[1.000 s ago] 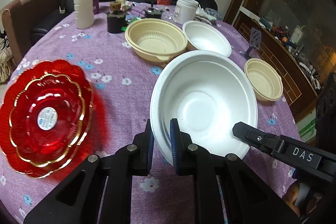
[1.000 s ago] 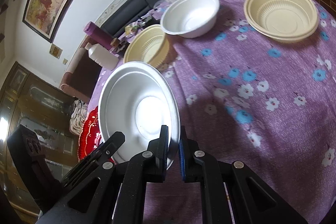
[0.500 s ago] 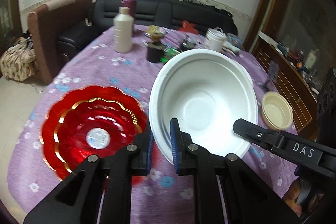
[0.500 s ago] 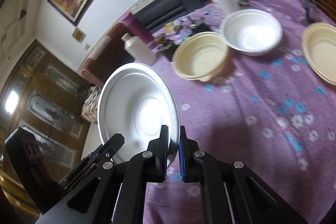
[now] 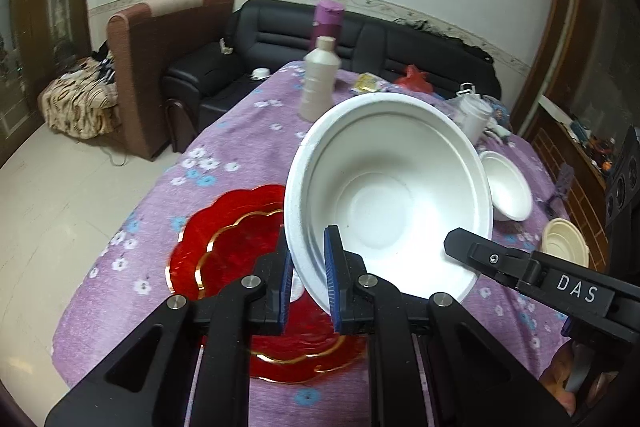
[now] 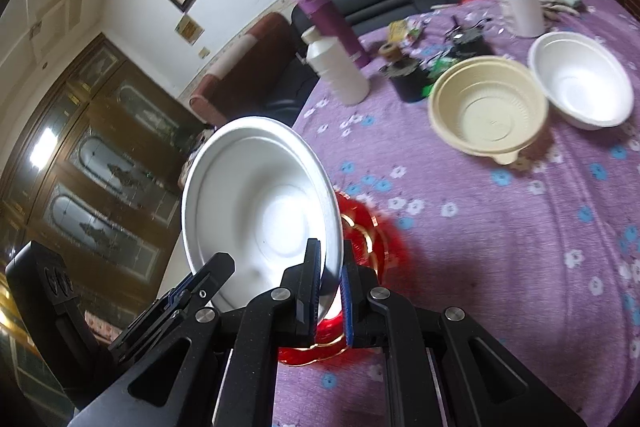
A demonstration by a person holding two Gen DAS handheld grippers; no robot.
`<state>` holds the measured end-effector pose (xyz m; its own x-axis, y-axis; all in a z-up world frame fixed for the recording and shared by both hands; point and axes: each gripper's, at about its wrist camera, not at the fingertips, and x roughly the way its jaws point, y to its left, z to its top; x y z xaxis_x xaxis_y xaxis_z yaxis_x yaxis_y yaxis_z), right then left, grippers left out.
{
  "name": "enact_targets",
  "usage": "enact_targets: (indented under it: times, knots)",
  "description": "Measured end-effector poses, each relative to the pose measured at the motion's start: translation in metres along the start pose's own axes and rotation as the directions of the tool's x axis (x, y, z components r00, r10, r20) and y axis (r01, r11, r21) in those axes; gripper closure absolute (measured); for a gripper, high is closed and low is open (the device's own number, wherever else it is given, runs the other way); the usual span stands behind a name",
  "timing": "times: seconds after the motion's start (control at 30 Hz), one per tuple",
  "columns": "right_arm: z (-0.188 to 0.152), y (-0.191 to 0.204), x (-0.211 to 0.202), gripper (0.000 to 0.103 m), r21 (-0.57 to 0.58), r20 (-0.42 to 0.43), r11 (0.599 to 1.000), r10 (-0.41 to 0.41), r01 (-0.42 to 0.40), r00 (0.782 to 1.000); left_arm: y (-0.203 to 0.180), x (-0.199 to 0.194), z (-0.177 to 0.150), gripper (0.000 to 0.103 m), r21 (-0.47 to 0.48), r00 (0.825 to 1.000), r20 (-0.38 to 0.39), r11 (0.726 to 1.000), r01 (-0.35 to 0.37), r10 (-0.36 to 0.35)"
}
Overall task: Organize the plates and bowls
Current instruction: 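Lower the held white foam bowl onto the stacked red plates with both grippers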
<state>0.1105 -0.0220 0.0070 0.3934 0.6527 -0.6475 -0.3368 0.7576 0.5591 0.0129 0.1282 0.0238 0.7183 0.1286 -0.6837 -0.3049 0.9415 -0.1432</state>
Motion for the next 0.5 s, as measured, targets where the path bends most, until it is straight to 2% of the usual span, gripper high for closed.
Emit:
enact_targets:
  times: [0.23,0.5]
  knots:
    - [-0.008,0.004,0.036,0.095,0.001,-0.085,1.0,0.006,-0.006,0.996,0.021,0.018,-0.01,0.09,-0.031,0.997,-0.058,0.999,-0.044,0.042]
    - [-0.014,0.005,0.055,0.095,-0.005,-0.132,1.0,-0.008,0.007,0.991,0.033,0.027,-0.02,0.09,-0.043,0.993,-0.097,0.997,-0.07,0.066]
